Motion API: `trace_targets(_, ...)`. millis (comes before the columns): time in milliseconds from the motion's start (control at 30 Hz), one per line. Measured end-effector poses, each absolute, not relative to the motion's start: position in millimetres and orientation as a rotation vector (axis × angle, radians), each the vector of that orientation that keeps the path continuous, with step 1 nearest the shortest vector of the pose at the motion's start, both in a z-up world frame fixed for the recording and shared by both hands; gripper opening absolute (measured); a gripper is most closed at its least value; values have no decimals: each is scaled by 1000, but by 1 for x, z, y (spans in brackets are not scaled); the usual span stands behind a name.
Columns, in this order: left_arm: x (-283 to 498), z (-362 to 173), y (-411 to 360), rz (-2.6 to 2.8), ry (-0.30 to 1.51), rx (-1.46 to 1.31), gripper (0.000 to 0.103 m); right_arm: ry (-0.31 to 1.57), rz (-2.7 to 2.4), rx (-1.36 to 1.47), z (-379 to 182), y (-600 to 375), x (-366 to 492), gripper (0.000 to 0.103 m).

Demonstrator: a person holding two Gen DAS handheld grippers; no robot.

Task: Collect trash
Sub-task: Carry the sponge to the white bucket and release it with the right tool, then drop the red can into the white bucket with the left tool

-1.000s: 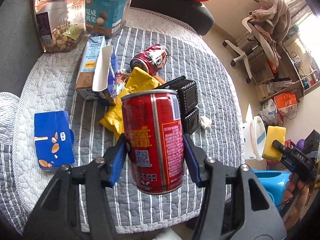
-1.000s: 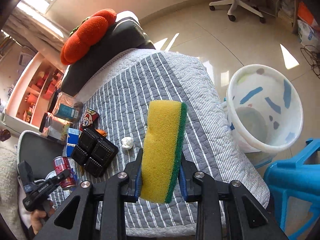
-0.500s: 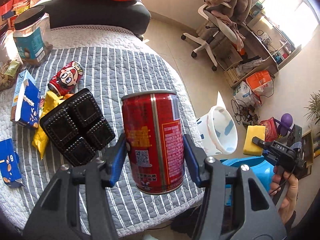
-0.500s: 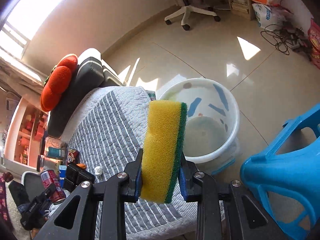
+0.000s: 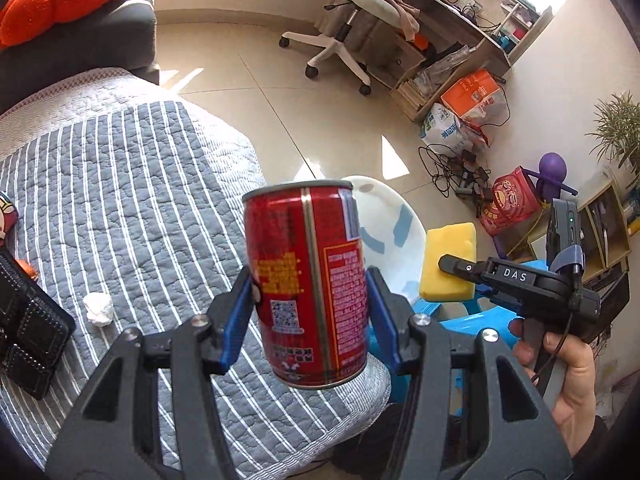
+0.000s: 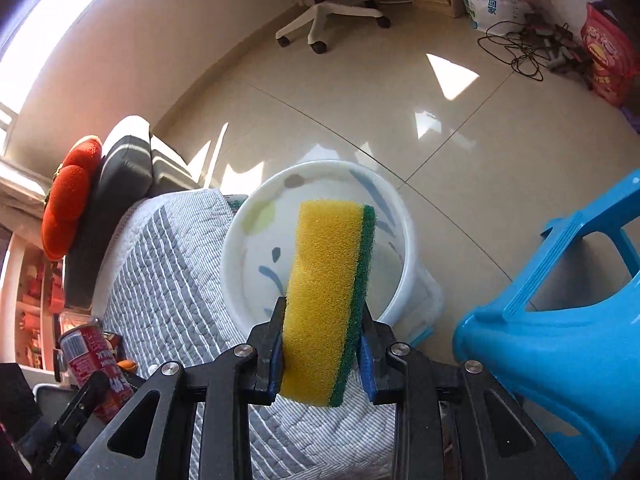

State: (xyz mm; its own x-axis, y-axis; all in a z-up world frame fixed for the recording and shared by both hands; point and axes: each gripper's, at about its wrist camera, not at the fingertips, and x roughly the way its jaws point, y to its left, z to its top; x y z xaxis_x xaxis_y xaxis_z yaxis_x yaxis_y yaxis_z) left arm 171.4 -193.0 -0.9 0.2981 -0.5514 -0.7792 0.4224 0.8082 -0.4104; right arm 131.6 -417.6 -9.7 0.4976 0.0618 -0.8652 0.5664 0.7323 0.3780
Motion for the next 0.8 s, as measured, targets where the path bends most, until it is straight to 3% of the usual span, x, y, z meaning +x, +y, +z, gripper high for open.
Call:
trace_targets(133, 177, -3, -230, -700, 1091, -93, 56, 1025, -351, 731, -6, -425, 124, 44)
trace_targets(200, 180, -5, -245, -724, 1095, -67, 56, 1021, -372, 709, 0, -429, 117, 57)
trace_targets(467, 185, -19, -289, -759, 1120, 3, 56, 994, -410, 654, 19, -439, 90, 69)
trace_targets(667, 186, -25, -297, -769, 1111, 12, 56, 999, -428, 620, 22, -445, 81, 73)
trace_targets(733, 187, -23, -294, -761, 1096, 9, 64, 1003, -424, 619, 22, -446, 79, 73)
trace_targets(767, 185, -21, -290, -751, 1093, 10, 79, 1004, -424, 617, 23, -446, 79, 74)
trace_targets(800, 185, -18, -287, -734, 1082, 13, 89, 1002, -424, 613, 23, -445, 78, 75)
